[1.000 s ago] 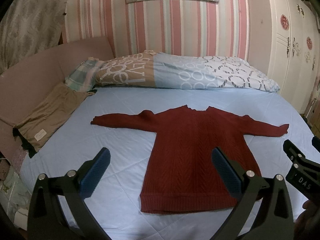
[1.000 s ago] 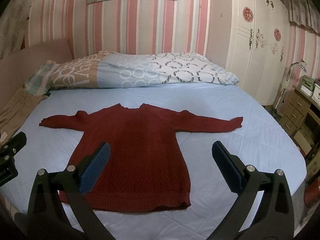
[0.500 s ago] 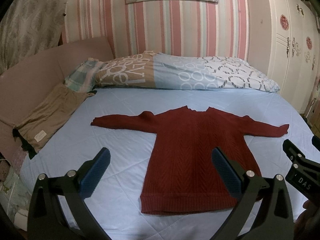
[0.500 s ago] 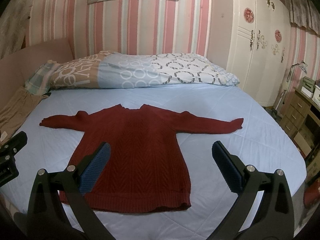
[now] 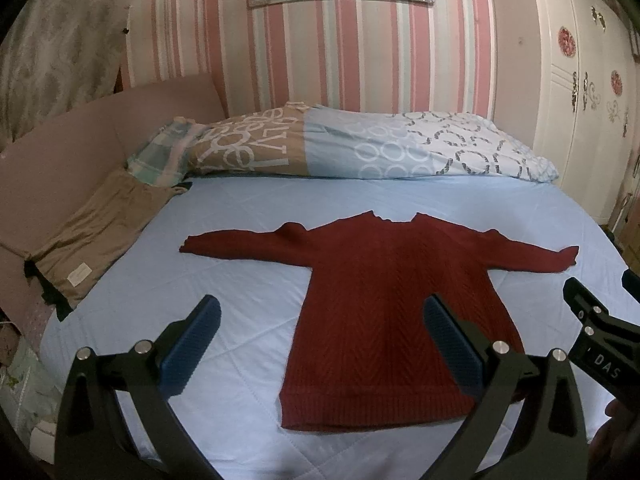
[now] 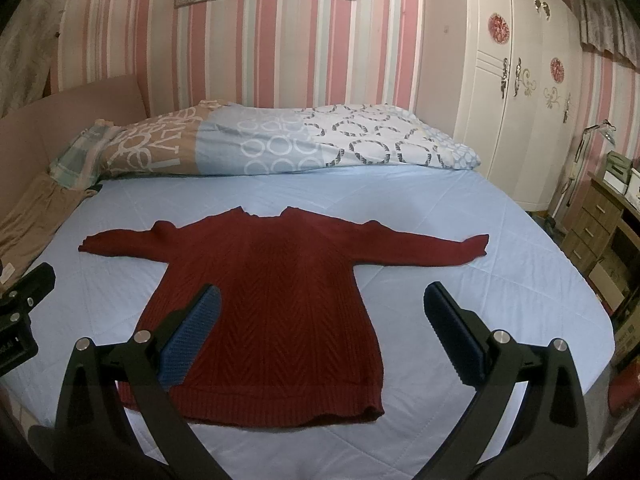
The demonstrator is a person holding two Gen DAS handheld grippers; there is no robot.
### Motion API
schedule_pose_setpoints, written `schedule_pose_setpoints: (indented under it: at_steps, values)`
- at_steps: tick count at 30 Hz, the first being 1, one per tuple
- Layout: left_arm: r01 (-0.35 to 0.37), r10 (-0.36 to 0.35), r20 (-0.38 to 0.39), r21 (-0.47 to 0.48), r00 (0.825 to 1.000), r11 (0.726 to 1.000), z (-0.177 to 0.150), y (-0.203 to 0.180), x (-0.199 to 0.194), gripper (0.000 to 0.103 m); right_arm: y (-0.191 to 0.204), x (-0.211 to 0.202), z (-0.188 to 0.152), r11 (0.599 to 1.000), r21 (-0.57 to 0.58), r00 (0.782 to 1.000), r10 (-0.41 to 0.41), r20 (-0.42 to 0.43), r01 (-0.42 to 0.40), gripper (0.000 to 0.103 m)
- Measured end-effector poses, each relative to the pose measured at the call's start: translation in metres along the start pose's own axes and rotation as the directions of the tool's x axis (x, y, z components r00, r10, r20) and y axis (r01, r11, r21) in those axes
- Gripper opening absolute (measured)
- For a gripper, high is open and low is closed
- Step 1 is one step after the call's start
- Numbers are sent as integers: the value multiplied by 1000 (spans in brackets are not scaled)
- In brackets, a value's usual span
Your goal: Fold small clothes
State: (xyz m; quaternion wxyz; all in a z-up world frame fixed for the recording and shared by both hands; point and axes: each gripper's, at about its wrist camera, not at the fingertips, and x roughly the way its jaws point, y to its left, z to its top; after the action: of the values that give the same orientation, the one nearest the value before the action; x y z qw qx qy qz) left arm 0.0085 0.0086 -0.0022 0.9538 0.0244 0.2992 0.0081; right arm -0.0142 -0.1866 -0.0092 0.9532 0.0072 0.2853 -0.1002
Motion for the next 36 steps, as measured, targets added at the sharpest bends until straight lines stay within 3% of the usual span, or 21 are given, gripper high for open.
schedule_pose_setpoints:
  at_steps: [36]
  values:
    - [-3,3,-30,8,1000,1000,-13,3,14,101,-1,28,-18,1000,-4,999,5,-39,-5,100]
